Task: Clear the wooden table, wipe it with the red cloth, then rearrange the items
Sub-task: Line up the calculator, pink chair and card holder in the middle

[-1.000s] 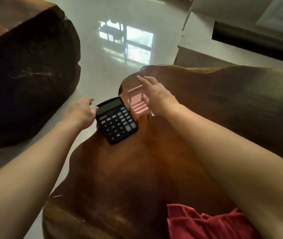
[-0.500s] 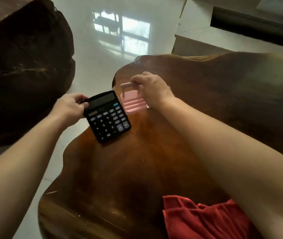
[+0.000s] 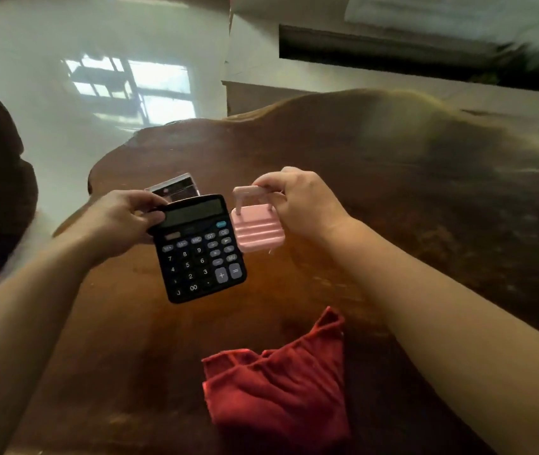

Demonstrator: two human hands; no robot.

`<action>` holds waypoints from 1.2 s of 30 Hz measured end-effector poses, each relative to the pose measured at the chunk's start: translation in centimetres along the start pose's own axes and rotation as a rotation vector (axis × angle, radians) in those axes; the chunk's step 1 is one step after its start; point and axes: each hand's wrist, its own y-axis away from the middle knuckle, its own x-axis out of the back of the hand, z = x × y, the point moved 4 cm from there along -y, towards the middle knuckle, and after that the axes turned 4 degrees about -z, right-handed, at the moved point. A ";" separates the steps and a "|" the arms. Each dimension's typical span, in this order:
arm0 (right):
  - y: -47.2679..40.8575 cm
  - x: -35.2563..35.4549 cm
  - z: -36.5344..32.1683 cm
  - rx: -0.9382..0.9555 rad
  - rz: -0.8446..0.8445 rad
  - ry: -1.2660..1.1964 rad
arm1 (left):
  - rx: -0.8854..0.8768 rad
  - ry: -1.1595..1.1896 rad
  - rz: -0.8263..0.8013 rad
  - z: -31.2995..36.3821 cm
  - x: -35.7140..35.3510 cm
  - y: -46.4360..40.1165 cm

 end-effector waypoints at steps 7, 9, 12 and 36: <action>6.5 5.6 10.2 -0.226 0.081 0.023 | -0.136 -0.135 -0.151 5.9 -11.9 -3.8; 7.8 6.2 12.5 -0.270 0.095 0.034 | -0.157 -0.172 -0.168 6.8 -14.5 -4.9; 9.2 6.5 15.4 -0.320 0.110 0.042 | -0.180 -0.238 -0.182 7.6 -17.5 -6.4; 9.9 6.8 22.7 -0.488 0.185 0.017 | -0.169 -0.363 -0.115 8.1 -24.3 -12.3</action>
